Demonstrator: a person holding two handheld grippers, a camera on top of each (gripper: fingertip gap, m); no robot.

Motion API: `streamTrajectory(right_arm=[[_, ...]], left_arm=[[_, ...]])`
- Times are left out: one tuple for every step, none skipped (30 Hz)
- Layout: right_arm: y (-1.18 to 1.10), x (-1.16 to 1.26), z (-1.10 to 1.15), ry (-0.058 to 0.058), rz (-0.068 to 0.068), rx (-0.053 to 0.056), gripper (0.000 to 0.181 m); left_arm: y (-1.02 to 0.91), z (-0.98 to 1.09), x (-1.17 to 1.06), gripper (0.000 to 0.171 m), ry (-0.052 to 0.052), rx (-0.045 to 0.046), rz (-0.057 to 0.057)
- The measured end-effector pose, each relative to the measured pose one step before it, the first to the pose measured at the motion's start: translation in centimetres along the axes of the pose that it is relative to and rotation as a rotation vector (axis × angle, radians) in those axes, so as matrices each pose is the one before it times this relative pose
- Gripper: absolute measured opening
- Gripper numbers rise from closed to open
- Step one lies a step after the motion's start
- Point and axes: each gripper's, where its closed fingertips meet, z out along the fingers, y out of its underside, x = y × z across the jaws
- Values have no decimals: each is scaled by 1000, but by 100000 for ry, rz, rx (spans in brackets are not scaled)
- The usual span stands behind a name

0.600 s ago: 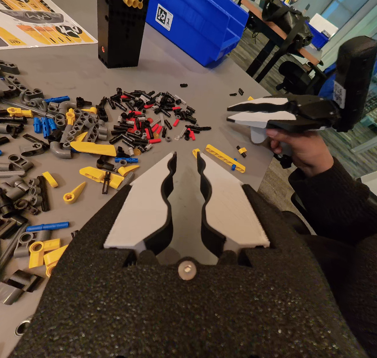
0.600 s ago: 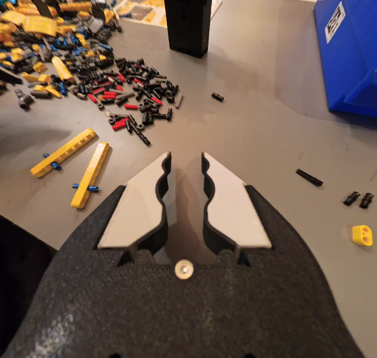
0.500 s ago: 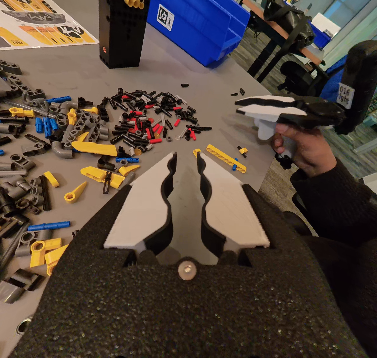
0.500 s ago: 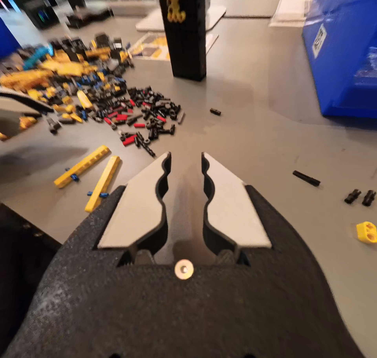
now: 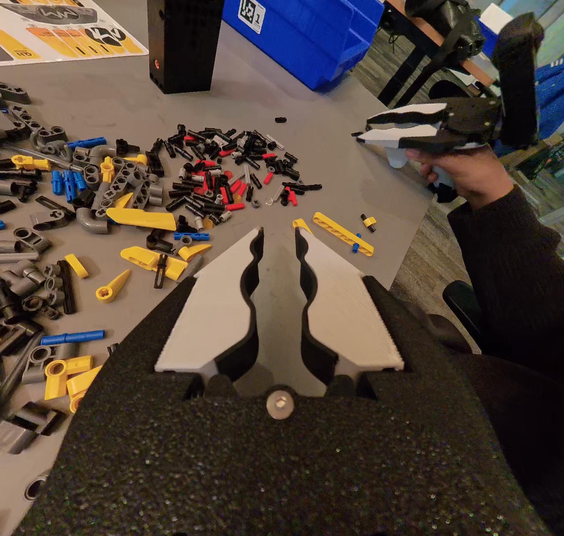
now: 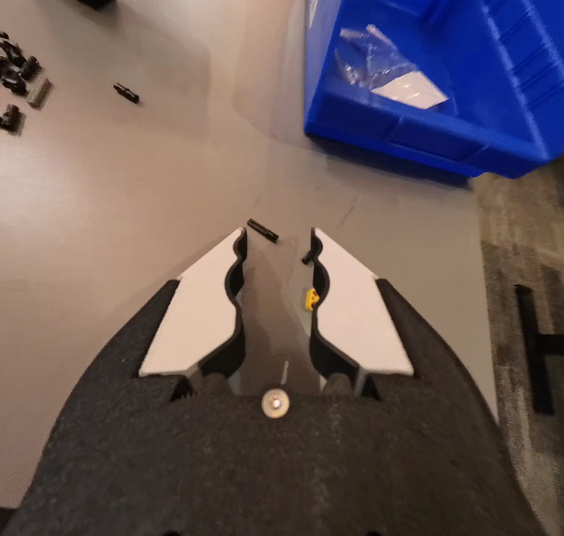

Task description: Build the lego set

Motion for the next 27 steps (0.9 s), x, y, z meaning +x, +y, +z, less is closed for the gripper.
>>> streamTrajectory(right_arm=[[23, -131, 264, -2752, 929, -1014, 41], [-124, -87, 127, -2113, 1027, 228, 40], [39, -70, 98, -1557, 779, -509, 40], [-5, -112, 31, -1447, 545, -55, 39], [20, -204, 17, -1464, -141, -137, 36], [7, -209, 9, -1000, -871, -42, 31], [-11, -162, 1, 25, -1424, 40, 28], [-20, -107, -14, 588, -1799, 96, 26], [-13, -184, -1, 352, -2039, 78, 22], [-24, -202, -8, 182, -1905, 73, 18], [-9, -201, -15, -129, -1075, -65, 15], [29, -225, 1, -803, -21, -324, 9], [34, -114, 6, -701, 522, -250, 5], [28, -3, -6, -296, 764, -118, 5], [25, -21, -23, -536, 1076, -111, 5], [34, -49, -44, -798, 1426, -87, 5], [58, -103, -91, -1235, 1650, -30, 5], [80, -240, -153, -2142, 1765, 95, 5], [99, -503, -218, -3682, 2152, 318, 5], [114, -730, -266, -4921, 2922, 690, 5], [102, -757, -276, -4978, 3542, 1390, 5], [28, -640, -289, -4061, 3458, 2388, 5], [1, -441, -317, -2550, 2799, 2683, 5], [66, -244, -362, -1079, 1929, 1831, 5], [154, -106, -392, 166, 1029, 883, 5], [183, -64, -398, 698, 383, 418, 5], [182, -173, -320, 249, 169, 173, 5]], left_arm=[[29, 26, -16, 20, -142, -274, -29], [12, 18, -12, 20, -74, -92, -1], [1, -6, 1, 21, -8, 34, 7], [-15, -17, 4, 21, 27, 113, 10], [-10, -8, 12, 21, 51, 53, 31], [11, 0, 19, 21, 35, -12, 92], [-1, -2, 22, 21, 55, 18, 146], [-14, -3, 23, 21, 44, 49, 159], [2, -14, 20, 21, 18, 70, 182], [-14, -9, 22, 21, 13, 84, 152], [-10, -3, 14, 21, 46, 62, 111], [-5, -21, 22, 21, 57, 140, 151], [-33, -24, 22, 21, 19, 220, 182], [-32, -24, 29, 21, 3, 263, 231], [-23, -28, 24, 21, -72, 251, 315], [-15, -24, 31, 21, -193, 173, 399], [-5, 0, 21, 21, -215, 57, 432], [16, 8, 22, 21, -221, -60, 437], [31, 19, 9, 21, -284, -185, 361], [38, 29, -10, 21, -270, -309, 228], [40, 41, -5, 21, -175, -354, 81], [40, 39, -19, 21, -109, -366, -61], [50, 45, -30, 21, -54, -380, -197], [28, 37, -21, 21, 60, -310, -288], [24, 26, -32, 21, 93, -219, -449], [21, 15, -59, 21, 70, -189, -670], [22, 22, -58, 21, 142, -194, -760]])
